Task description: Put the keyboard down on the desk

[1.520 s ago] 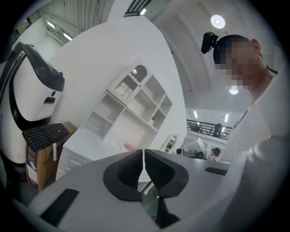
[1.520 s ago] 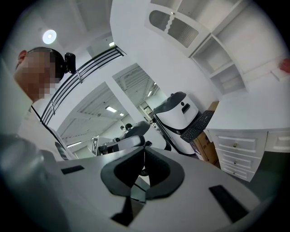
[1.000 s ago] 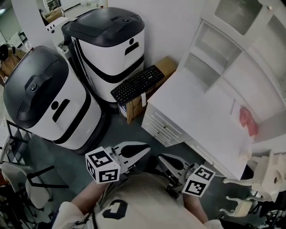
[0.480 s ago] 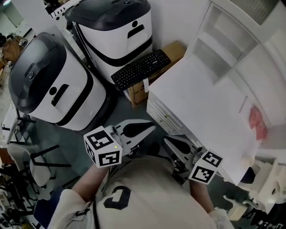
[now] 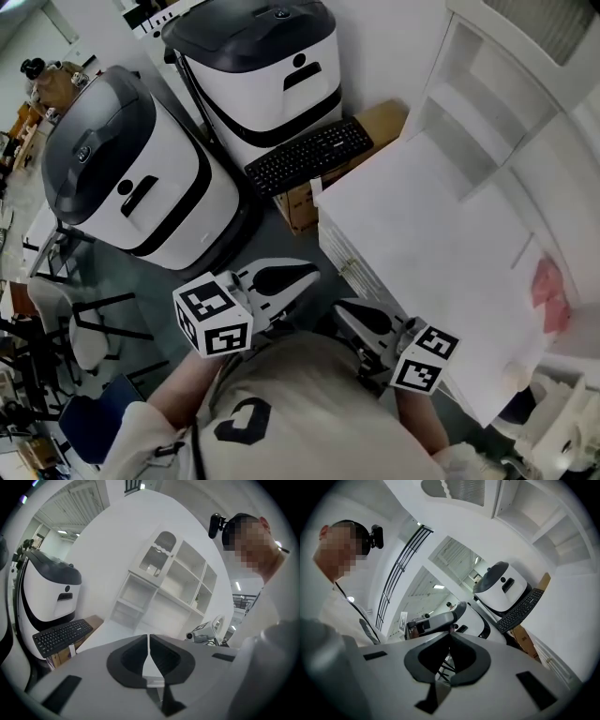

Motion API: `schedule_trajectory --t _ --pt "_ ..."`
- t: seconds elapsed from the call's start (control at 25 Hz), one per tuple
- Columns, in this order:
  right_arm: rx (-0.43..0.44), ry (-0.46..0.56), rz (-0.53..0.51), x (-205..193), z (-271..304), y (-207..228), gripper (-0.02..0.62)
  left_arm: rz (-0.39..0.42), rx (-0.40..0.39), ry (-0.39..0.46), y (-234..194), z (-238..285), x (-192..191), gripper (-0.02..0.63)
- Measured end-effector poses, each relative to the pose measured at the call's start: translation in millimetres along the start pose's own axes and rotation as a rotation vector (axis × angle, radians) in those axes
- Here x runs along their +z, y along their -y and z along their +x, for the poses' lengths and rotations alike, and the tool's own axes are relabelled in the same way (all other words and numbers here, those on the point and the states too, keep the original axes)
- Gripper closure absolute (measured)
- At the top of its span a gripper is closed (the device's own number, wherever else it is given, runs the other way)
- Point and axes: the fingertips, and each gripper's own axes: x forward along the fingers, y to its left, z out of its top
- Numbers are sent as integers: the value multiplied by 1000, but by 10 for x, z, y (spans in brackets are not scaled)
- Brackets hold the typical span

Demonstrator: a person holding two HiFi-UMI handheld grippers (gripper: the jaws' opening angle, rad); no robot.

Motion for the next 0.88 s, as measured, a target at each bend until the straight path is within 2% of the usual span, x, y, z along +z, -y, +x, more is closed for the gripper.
schedule_trajectory --t 0.2,0.44,0.6,0.88 --pt "6 18 17 114 -15 107 572 23 80 -4 -174 10 52 580" --pt "-16 -24 7 176 63 226 572 78 162 2 -505 -42 132 580" --pt "-62 -19 -7 313 163 345 572 54 160 25 -788 -53 196 580" --pt "-135 -24 -15 621 562 554 572 53 97 71 -1278 -65 512 580"
